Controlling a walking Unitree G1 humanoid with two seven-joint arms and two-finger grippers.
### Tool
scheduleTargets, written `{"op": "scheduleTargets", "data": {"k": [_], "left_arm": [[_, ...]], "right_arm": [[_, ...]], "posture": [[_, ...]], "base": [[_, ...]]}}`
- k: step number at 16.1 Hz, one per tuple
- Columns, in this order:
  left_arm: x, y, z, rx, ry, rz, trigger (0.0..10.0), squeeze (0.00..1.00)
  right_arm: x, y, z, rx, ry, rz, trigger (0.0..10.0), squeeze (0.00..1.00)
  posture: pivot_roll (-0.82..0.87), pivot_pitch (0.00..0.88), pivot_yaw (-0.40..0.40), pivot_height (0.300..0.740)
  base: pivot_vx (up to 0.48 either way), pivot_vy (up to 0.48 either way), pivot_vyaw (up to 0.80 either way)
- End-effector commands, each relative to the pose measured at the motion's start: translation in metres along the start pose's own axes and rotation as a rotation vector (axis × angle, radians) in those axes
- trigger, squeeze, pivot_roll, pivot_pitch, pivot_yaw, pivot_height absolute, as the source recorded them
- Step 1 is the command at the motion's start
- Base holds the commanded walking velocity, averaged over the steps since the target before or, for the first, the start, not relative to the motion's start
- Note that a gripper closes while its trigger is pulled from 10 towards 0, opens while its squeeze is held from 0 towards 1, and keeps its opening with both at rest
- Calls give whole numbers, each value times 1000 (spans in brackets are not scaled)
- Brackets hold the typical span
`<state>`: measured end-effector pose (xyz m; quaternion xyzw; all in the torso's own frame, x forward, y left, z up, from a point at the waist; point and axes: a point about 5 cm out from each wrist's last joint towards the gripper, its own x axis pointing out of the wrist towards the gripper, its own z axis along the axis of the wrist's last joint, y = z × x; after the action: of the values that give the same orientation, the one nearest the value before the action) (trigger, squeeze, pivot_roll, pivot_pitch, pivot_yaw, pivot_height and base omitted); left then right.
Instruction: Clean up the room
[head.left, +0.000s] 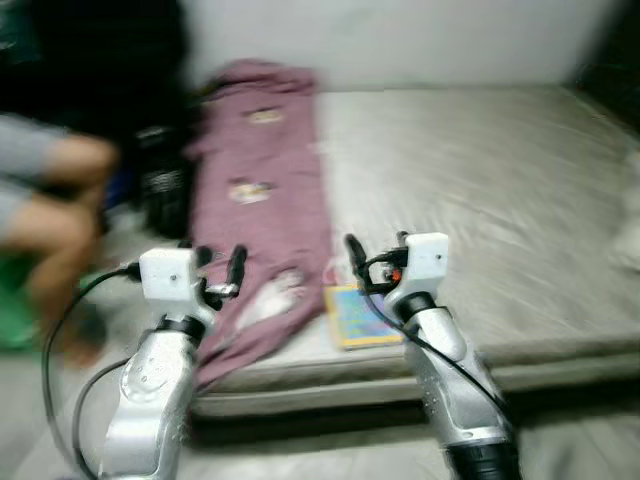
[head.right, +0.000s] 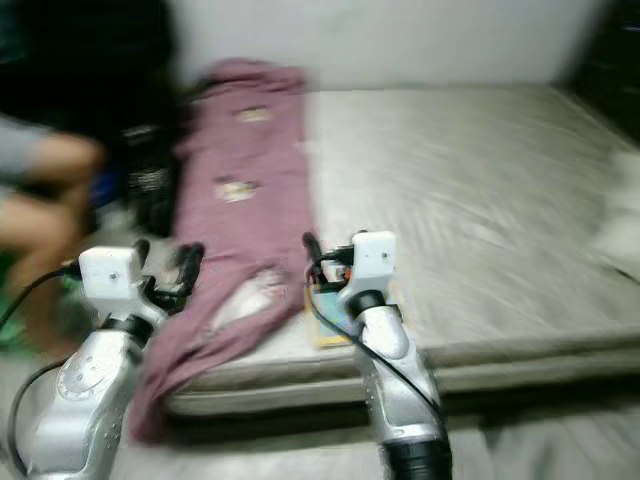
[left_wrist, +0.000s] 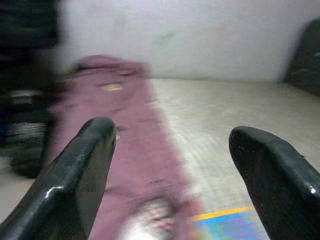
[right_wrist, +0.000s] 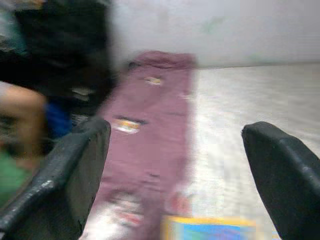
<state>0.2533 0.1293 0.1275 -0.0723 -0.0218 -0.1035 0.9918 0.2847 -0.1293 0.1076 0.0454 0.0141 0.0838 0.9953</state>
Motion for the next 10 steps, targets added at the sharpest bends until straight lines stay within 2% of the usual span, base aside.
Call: {"op": "scheduleTargets", "data": {"k": [1,3,6,10], "left_arm": [[-4,13,1,26,8,32,10000,0],[-3,14,0,20,14,39,10000,0],[-4,17,-5,17,49,91,10000,0],[-4,17,-4,13,48,87,10000,0]], "right_arm": [[6,15,9,18,-35,44,10000,0],[7,15,9,15,-35,44,10000,0],[6,15,7,18,-30,54,10000,0],[7,15,6,20,-24,56,10000,0]], "posture": [[31,0,-26,740],[31,0,-27,740],[35,0,-31,740],[34,0,-31,740]], "base": [[345,0,0],[322,0,0],[0,0,0],[0,0,0]]}}
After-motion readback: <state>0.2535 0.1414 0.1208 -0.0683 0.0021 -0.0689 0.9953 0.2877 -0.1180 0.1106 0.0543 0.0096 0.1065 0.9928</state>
